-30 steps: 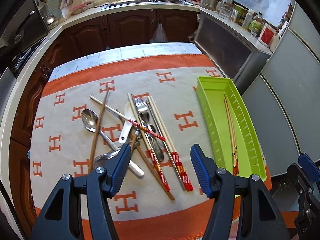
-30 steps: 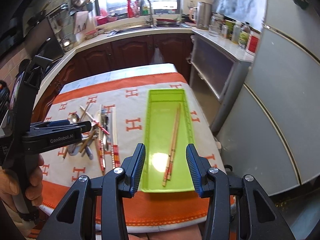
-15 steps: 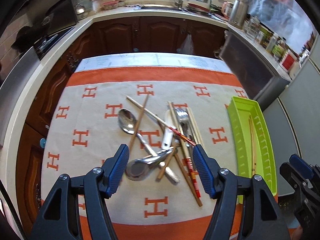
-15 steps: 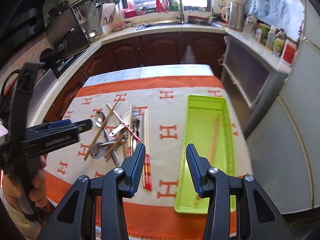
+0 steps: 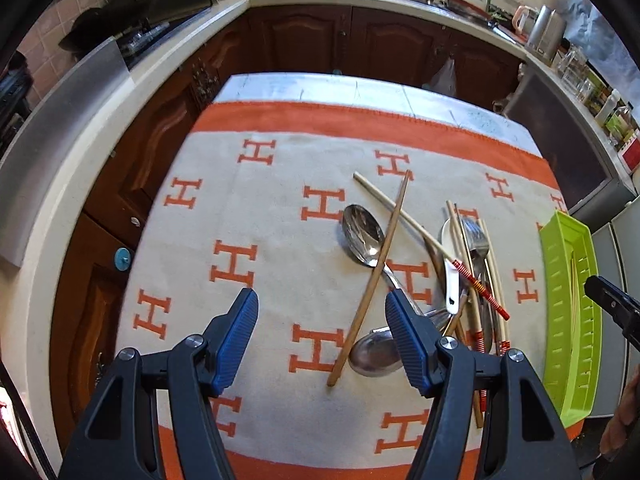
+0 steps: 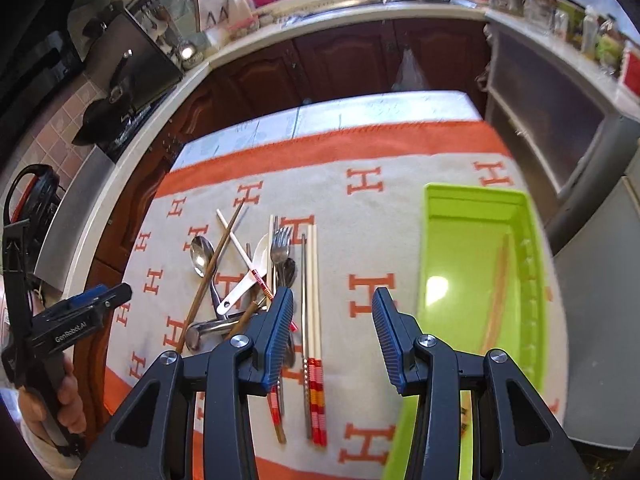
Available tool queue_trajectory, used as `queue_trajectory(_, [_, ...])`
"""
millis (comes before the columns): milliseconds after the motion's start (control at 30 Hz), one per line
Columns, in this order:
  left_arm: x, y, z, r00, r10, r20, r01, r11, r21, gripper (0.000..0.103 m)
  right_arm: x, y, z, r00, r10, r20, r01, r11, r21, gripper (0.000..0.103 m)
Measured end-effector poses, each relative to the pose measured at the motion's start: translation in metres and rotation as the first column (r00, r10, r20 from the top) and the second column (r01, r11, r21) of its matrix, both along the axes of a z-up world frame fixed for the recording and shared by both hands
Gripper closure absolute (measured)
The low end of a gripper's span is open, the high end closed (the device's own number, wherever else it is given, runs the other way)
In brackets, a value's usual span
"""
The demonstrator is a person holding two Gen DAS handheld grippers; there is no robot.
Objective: Organize utensils
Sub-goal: 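Grasp a dark wooden chopstick with the left tool while the right tool grasps a striped chopstick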
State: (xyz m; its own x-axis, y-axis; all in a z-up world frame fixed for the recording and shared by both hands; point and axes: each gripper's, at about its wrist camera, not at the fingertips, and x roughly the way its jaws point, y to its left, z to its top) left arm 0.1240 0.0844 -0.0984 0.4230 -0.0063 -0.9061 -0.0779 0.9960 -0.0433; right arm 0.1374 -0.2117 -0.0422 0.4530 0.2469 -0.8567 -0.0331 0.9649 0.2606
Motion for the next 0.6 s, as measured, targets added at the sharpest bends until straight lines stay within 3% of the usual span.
queue_trajectory(133, [0.023, -0.007, -0.028, 0.995, -0.061, -0.074, 0.058, 0.997, -0.04, 0.048, 0.022, 0.016, -0.02, 0.999, 0.038, -0.039, -0.038, 0.999, 0.018, 0.06])
queue_trajectory(333, [0.048, -0.025, -0.064, 0.979, -0.131, -0.158, 0.13, 0.991, -0.016, 0.059, 0.042, 0.03, -0.052, 0.993, 0.058, -0.105, -0.053, 0.997, 0.05, 0.065])
queue_trajectory(367, [0.05, -0.026, -0.067, 0.976, -0.137, -0.168, 0.136, 0.991, -0.018, 0.064, 0.043, 0.032, -0.055, 0.992, 0.062, -0.11, -0.056, 0.997, 0.053, 0.065])
queue_trajectory(600, [0.059, -0.034, -0.088, 0.966, -0.157, -0.207, 0.161, 0.987, 0.0, 0.071, 0.049, 0.05, -0.064, 0.988, 0.104, -0.118, -0.099, 0.994, 0.041, 0.066])
